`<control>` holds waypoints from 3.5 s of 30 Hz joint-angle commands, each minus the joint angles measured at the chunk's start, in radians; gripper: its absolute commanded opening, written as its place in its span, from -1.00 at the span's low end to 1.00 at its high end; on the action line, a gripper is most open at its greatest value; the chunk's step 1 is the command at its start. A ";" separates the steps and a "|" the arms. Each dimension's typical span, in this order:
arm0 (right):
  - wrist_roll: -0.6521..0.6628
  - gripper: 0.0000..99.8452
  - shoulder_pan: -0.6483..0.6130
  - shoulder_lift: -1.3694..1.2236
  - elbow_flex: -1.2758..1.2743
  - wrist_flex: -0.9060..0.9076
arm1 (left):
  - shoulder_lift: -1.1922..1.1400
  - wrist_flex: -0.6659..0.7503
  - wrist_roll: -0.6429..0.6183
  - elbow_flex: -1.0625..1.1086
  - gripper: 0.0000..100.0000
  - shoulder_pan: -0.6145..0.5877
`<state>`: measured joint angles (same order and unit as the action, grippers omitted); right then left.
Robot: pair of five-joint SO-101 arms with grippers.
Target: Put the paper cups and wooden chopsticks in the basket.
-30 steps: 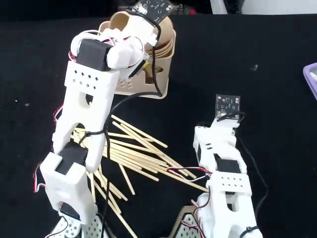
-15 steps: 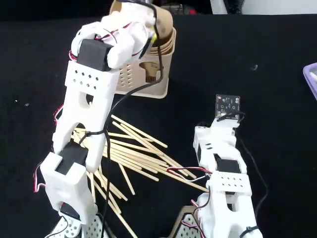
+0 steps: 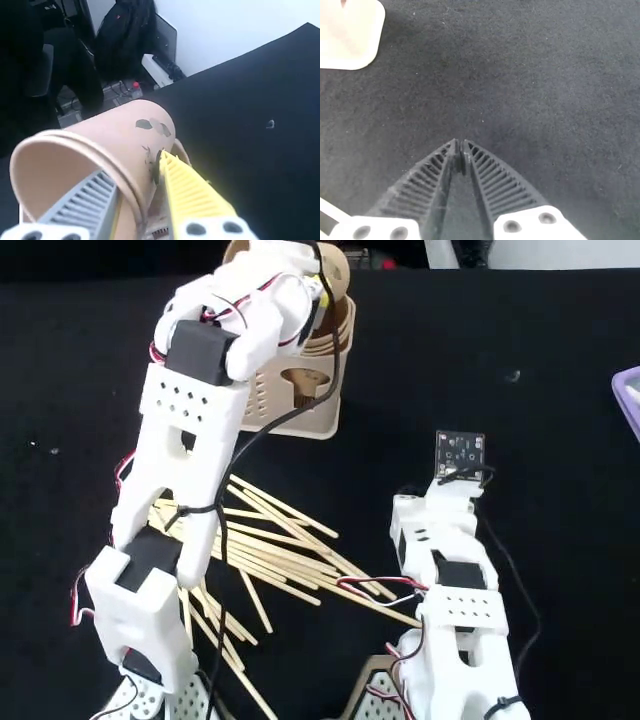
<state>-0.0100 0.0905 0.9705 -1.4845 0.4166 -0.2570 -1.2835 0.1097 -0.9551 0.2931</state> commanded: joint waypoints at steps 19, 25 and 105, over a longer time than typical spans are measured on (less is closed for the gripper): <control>0.009 -0.98 -0.018 0.021 0.002 -0.020 | 0.006 -0.170 0.242 -0.110 -0.78 0.010; 0.009 -0.98 -0.018 0.021 0.002 -0.020 | 0.006 -0.152 0.241 -0.120 -0.78 0.012; 0.009 -0.97 -0.009 0.028 0.108 0.123 | 1.146 0.091 0.025 1.527 -0.94 -0.541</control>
<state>-0.0100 0.0905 0.9705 -1.4737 0.4473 0.7112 -1.4753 0.1435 0.0023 -0.2041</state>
